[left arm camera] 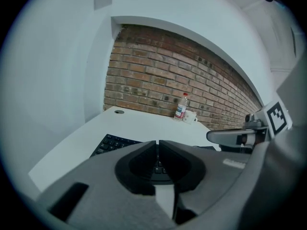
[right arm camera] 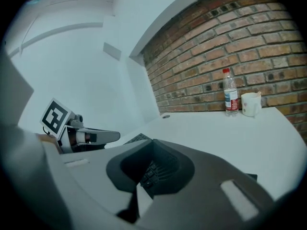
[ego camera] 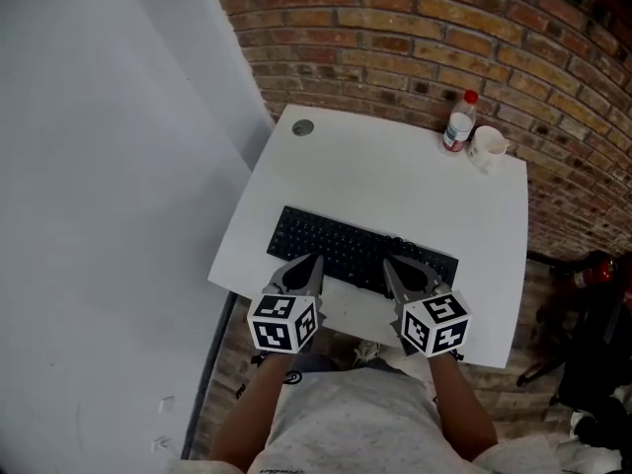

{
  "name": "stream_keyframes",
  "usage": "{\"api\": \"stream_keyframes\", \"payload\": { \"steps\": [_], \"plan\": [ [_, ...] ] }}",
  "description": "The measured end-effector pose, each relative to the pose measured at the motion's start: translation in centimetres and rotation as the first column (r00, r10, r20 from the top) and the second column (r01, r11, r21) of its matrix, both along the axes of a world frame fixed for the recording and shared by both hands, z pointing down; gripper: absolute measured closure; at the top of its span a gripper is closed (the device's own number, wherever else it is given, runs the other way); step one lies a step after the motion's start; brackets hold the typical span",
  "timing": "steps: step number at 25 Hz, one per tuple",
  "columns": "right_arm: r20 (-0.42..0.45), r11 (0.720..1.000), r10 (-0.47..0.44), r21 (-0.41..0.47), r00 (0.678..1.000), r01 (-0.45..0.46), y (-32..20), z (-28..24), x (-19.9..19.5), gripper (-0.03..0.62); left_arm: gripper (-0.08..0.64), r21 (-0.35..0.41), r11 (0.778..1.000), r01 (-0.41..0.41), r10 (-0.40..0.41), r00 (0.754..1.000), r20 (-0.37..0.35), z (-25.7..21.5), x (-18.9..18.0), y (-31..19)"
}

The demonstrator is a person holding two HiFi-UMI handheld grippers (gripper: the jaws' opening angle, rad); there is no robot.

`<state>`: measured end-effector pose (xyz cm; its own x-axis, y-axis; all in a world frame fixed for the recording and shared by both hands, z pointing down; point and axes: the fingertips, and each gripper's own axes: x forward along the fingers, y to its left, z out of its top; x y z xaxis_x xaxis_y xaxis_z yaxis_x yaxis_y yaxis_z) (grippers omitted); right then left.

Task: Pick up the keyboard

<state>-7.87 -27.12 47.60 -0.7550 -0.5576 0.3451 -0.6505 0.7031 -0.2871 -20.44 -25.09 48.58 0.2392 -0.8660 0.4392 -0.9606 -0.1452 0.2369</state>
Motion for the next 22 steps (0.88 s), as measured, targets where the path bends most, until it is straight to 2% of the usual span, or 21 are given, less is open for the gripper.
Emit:
{"api": "stream_keyframes", "payload": {
  "steps": [4, 8, 13, 18, 22],
  "plan": [
    [-0.026, 0.996, 0.082, -0.016, 0.996, -0.083, -1.4, 0.9, 2.2, 0.583, 0.526, -0.029, 0.998, -0.047, 0.047, 0.999, -0.011, 1.2, -0.1, -1.9],
    [-0.061, 0.983, 0.179, -0.036, 0.982, -0.181, -2.7, 2.1, 4.3, 0.551, 0.502, -0.040, 0.995, -0.088, 0.086, 0.996, -0.034, 1.9, -1.1, -3.7],
    [-0.096, 0.944, 0.318, -0.060, 0.943, -0.325, -3.5, 3.5, 7.4, 0.501, 0.421, -0.063, 0.989, -0.137, 0.138, 0.990, 0.000, 3.2, -4.0, -5.5],
    [-0.133, 0.906, 0.408, -0.066, 0.903, -0.419, -3.3, 4.8, 10.3, 0.451, 0.288, -0.128, 0.983, -0.129, 0.130, 0.991, 0.004, 5.5, -7.4, -5.9],
    [-0.168, 0.863, 0.480, -0.085, 0.861, -0.498, -3.4, 6.1, 12.4, 0.402, 0.225, -0.166, 0.979, -0.119, 0.123, 0.992, 0.012, 7.0, -9.2, -6.4]
  ]
}}
